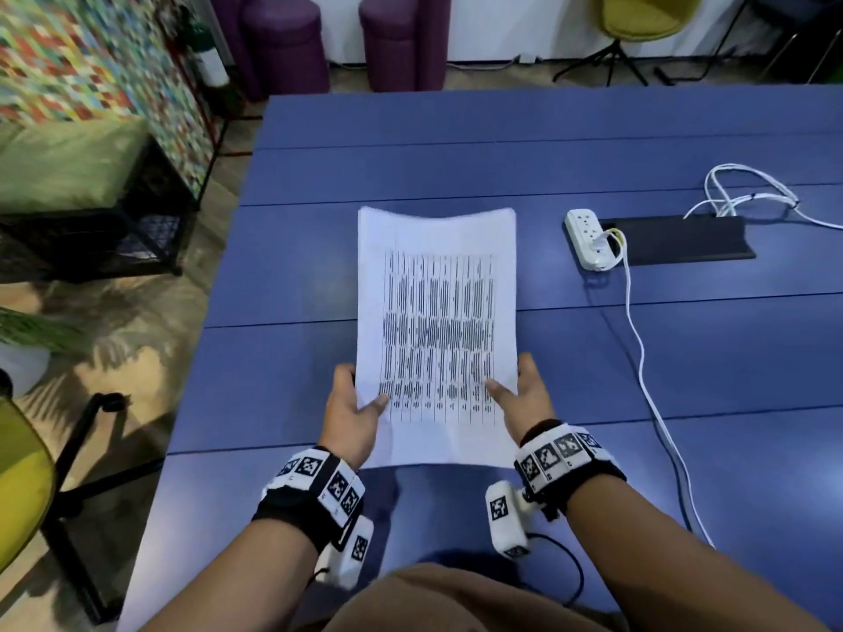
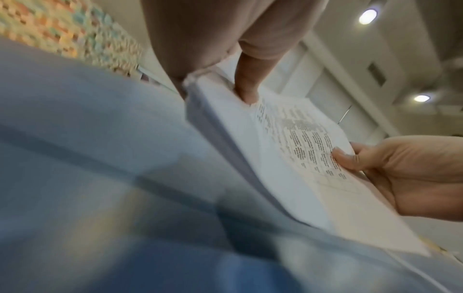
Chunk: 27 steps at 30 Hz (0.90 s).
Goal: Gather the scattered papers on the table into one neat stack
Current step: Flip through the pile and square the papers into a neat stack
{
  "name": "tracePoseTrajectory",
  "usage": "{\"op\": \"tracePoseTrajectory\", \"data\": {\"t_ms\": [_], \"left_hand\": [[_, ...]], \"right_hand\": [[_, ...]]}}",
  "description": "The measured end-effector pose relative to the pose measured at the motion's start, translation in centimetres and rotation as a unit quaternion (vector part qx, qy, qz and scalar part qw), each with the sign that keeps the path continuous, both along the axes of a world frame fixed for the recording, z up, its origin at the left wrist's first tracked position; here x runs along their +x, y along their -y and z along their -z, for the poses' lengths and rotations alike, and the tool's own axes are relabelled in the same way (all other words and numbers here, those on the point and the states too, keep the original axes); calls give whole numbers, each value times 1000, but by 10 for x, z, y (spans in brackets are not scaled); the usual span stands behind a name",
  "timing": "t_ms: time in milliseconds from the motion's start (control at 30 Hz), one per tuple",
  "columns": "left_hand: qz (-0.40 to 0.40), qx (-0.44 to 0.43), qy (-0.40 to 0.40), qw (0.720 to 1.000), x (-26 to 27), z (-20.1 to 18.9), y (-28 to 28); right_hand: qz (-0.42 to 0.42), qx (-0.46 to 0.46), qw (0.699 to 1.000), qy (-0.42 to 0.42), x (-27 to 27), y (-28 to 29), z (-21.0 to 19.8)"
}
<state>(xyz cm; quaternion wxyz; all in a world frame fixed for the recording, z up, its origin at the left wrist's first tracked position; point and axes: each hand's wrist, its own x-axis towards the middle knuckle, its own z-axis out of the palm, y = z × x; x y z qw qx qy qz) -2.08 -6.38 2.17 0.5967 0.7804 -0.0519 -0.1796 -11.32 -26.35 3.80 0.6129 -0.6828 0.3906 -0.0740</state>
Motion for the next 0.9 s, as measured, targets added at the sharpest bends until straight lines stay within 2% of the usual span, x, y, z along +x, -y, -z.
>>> {"op": "tracePoseTrajectory", "data": {"t_ms": [200, 333, 500, 600, 900], "left_hand": [[-11, -92, 59, 994, 37, -47, 26], [-21, -106, 75, 991, 55, -53, 36], [16, -122, 45, 991, 61, -52, 36], [8, -157, 26, 987, 65, -56, 41], [-26, -185, 99, 977, 71, -69, 46]], "right_hand": [[28, -11, 993, 116, 45, 12, -38], [45, -6, 982, 182, 60, 16, -53], [68, 20, 981, 182, 64, 20, -45], [69, 35, 978, 193, 69, 23, -46], [59, 65, 962, 260, 72, 25, -70]]}}
